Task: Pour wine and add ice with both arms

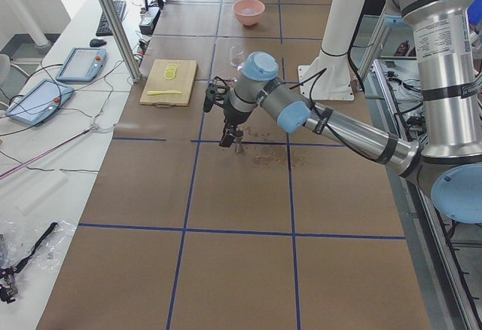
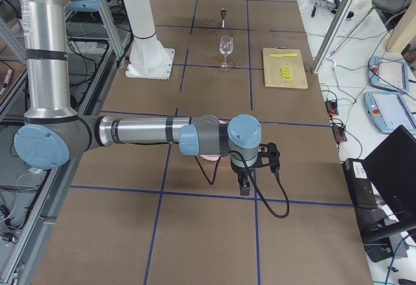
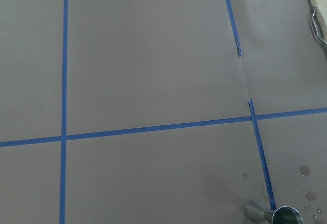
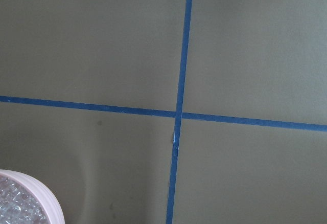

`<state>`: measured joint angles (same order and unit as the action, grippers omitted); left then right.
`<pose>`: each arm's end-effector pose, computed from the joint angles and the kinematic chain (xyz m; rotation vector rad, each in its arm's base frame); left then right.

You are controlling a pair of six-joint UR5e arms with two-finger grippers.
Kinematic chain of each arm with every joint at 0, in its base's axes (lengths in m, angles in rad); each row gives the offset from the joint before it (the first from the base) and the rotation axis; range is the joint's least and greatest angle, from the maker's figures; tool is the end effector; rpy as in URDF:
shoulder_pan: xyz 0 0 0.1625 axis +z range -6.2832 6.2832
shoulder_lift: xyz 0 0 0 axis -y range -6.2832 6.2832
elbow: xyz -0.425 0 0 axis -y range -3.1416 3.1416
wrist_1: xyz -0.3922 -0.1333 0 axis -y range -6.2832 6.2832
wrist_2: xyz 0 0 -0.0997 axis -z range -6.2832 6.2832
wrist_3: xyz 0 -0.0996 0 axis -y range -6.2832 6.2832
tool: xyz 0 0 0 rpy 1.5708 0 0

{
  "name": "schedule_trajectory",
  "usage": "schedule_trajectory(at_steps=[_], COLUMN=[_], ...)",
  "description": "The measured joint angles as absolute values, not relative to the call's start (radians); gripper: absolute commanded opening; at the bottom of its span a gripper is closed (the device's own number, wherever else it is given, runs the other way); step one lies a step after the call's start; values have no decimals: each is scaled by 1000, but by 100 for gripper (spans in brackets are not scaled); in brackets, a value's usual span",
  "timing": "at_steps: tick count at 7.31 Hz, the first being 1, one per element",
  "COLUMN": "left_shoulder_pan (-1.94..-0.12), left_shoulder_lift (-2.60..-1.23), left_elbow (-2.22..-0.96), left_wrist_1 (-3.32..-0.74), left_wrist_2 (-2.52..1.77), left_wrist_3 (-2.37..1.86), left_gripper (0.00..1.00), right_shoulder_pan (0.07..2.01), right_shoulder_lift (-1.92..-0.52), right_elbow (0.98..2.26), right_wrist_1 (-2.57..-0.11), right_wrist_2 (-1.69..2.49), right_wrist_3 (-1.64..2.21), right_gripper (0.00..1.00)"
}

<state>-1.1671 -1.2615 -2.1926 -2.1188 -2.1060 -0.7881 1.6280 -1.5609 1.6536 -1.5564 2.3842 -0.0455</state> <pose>0.0710 -0.3762 0.4270 0.4125 0.8846 -0.1233 0.0895 -0.4969 0.6086 0.1427 -0.8063 -0.0325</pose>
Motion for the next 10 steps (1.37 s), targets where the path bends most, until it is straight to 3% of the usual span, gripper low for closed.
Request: schedule_trajectory(at_steps=[2,5,8,10], left_shoulder_pan=[-958,-533,-183,-91], left_shoulder_lift=[-1162,-1109,-1111,-1179], left_elbow=[-2233,-2277,-2266,-2179], left_wrist_1=[-2302,-2328,-2187,-2127], left_wrist_2=[-1919,-1500,-1065,-843], left_wrist_3=[-1014,-1349,-1633,-1712], left_gripper=[97,96,93,93], right_shoulder_pan=[1627,1626,1626,1626], right_shoulder_lift=[-1560,-1558,-1557,-1557], right_elbow=[1654,1656,1655,1656], right_wrist_1=[-1554,-1555,-1563,-1566], right_wrist_2=[2388,2397,2425,2467], right_wrist_3=[-46,-45,-43,-31], right_gripper=[100,100,100,100])
